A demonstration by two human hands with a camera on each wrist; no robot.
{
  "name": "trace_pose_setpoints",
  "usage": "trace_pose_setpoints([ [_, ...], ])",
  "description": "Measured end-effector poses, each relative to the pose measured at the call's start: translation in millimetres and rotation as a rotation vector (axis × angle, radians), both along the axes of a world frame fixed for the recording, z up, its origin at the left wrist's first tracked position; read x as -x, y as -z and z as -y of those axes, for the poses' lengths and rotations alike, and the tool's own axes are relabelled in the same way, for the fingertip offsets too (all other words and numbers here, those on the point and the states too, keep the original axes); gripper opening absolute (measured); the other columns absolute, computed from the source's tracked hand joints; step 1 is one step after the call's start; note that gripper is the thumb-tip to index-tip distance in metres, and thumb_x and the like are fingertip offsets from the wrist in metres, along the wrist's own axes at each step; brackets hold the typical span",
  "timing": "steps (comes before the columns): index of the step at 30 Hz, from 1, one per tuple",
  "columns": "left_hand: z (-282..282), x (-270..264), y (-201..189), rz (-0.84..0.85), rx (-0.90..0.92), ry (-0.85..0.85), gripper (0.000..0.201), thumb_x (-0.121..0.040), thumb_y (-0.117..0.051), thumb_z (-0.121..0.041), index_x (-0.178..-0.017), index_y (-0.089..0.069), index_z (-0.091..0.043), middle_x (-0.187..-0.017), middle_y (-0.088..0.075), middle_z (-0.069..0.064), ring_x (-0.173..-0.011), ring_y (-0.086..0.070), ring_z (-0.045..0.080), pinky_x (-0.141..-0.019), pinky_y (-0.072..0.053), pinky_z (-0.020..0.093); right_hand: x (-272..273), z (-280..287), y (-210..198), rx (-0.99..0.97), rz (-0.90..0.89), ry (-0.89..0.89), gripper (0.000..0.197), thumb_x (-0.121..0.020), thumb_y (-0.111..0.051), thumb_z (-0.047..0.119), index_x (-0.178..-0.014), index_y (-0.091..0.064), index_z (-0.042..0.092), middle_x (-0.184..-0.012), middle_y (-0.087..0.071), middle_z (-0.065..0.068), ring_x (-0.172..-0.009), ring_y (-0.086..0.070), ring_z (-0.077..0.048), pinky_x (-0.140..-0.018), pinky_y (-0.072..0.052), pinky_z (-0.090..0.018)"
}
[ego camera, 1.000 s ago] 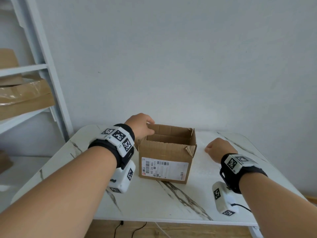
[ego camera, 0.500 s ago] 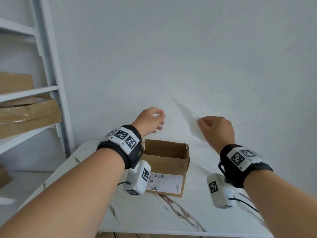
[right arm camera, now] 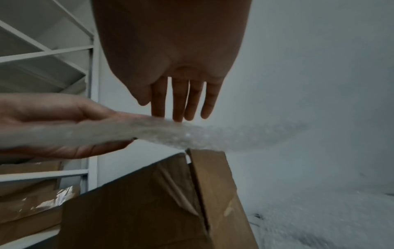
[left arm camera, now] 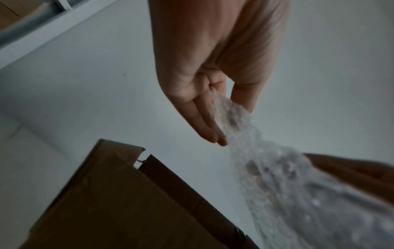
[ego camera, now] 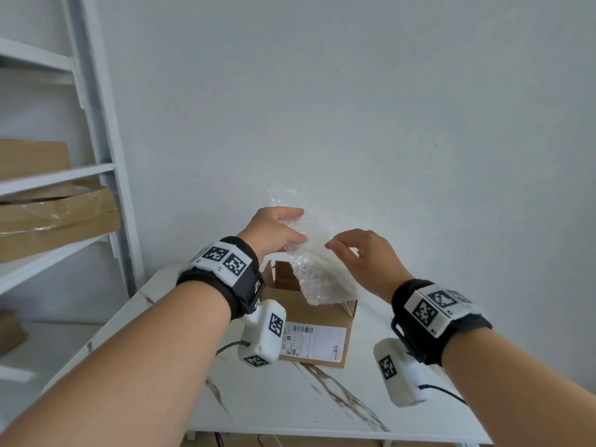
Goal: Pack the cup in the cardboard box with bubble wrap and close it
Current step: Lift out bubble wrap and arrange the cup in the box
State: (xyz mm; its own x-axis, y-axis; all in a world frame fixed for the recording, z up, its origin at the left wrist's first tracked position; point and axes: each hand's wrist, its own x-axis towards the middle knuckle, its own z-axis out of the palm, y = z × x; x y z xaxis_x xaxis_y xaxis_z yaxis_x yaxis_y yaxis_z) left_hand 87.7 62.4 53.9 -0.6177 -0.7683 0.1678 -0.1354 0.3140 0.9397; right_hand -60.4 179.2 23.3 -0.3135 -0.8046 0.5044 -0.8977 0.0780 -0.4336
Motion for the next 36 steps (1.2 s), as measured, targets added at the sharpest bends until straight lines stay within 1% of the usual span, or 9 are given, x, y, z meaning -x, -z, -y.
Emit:
trace_pose_setpoints([
  [7, 11, -23, -14, -0.179, -0.086, 0.037, 0.070, -0.079, -0.050, 0.026, -0.132, -0.056, -0.019, -0.133, -0.058, 0.000, -0.078, -0.073, 0.011, -0.073, -0.057, 0.019, 17, -7, -21, 0.022, 0.661, -0.103, 0.056, -0.084, -0.071, 0.020, -0.135, -0.053, 0.033, -0.137, -0.050, 0.004, -0.127, -0.042, -0.010, -0.102, -0.039, -0.034],
  [11, 13, -32, -14, -0.162, -0.074, 0.019, 0.069, -0.079, -0.051, 0.027, -0.132, -0.056, -0.017, -0.133, -0.058, 0.001, -0.081, -0.071, 0.011, -0.070, -0.057, 0.015, 16, -8, -29, 0.007, 0.893, -0.245, 0.065, -0.080, -0.069, -0.003, -0.134, -0.053, 0.030, -0.113, -0.065, -0.013, -0.101, -0.064, -0.022, -0.086, -0.051, -0.030],
  [14, 16, -38, -14, -0.124, -0.061, 0.012, 0.072, -0.076, -0.062, 0.023, -0.136, -0.053, -0.014, -0.135, -0.054, 0.003, -0.086, -0.067, 0.012, -0.066, -0.056, 0.012, 16, -6, -33, -0.083, 0.835, -0.263, 0.062, -0.079, -0.066, -0.010, -0.130, -0.058, 0.022, -0.094, -0.059, -0.005, -0.089, -0.061, -0.017, -0.085, -0.050, -0.028],
  [20, 21, -44, -19, 0.246, 0.127, -0.064, 0.076, -0.068, -0.079, 0.006, -0.135, -0.054, -0.020, -0.141, -0.051, 0.000, -0.124, -0.053, 0.021, -0.109, -0.039, 0.033, 10, -2, -43, -0.082, 0.409, -0.029, 0.044, -0.075, -0.074, -0.003, -0.116, -0.068, 0.011, -0.065, -0.053, 0.005, -0.061, -0.052, -0.009, -0.071, -0.046, -0.019],
  [23, 15, -45, -26, 0.359, 0.233, -0.122, 0.058, -0.075, -0.078, -0.006, -0.129, -0.060, -0.015, -0.139, -0.054, 0.003, -0.129, -0.049, 0.021, -0.099, -0.038, 0.025, 4, -3, -50, 0.012, 0.275, 0.053, 0.025, -0.076, -0.077, 0.012, -0.100, -0.073, 0.013, -0.068, -0.055, 0.010, -0.057, -0.050, -0.005, -0.055, -0.039, -0.016],
  [28, 3, -44, -35, 0.565, 0.482, -0.130, 0.072, -0.071, -0.077, -0.050, -0.131, -0.055, -0.016, -0.145, -0.043, 0.002, -0.134, -0.041, 0.021, -0.106, -0.036, 0.033, -11, -4, -69, 0.136, 0.229, 0.037, 0.017, -0.072, -0.081, 0.018, -0.082, -0.067, 0.019, -0.094, -0.055, 0.011, -0.078, -0.056, -0.010, -0.062, -0.043, -0.023],
  [32, -7, -30, -41, 0.447, 0.501, -0.055, 0.030, -0.079, -0.071, -0.042, -0.074, -0.061, -0.015, -0.077, -0.060, -0.001, -0.077, -0.059, 0.020, -0.063, -0.043, 0.025, -25, 0, -83, 0.168, 0.314, -0.108, 0.018, -0.073, -0.079, 0.014, -0.086, -0.068, 0.007, -0.077, -0.061, -0.002, -0.061, -0.051, -0.011, -0.056, -0.039, -0.020],
  [34, -5, -27, -43, 0.341, 0.447, -0.042, 0.024, -0.082, -0.069, -0.032, -0.075, -0.066, -0.009, -0.075, -0.067, 0.001, -0.074, -0.063, 0.020, -0.061, -0.043, 0.024, -30, 1, -88, 0.265, 0.331, -0.113, 0.022, -0.073, -0.079, 0.014, -0.089, -0.063, 0.010, -0.078, -0.058, 0.001, -0.065, -0.050, -0.009, -0.061, -0.039, -0.018],
  [36, -2, -29, -44, 0.177, 0.321, -0.022, 0.023, -0.084, -0.069, -0.028, -0.093, -0.072, -0.006, -0.090, -0.075, 0.005, -0.083, -0.069, 0.019, -0.069, -0.050, 0.026, -30, 1, -90, 0.353, 0.367, -0.060, 0.047, -0.073, -0.081, 0.019, -0.113, -0.058, 0.017, -0.101, -0.057, 0.008, -0.091, -0.053, -0.006, -0.079, -0.040, -0.017],
])
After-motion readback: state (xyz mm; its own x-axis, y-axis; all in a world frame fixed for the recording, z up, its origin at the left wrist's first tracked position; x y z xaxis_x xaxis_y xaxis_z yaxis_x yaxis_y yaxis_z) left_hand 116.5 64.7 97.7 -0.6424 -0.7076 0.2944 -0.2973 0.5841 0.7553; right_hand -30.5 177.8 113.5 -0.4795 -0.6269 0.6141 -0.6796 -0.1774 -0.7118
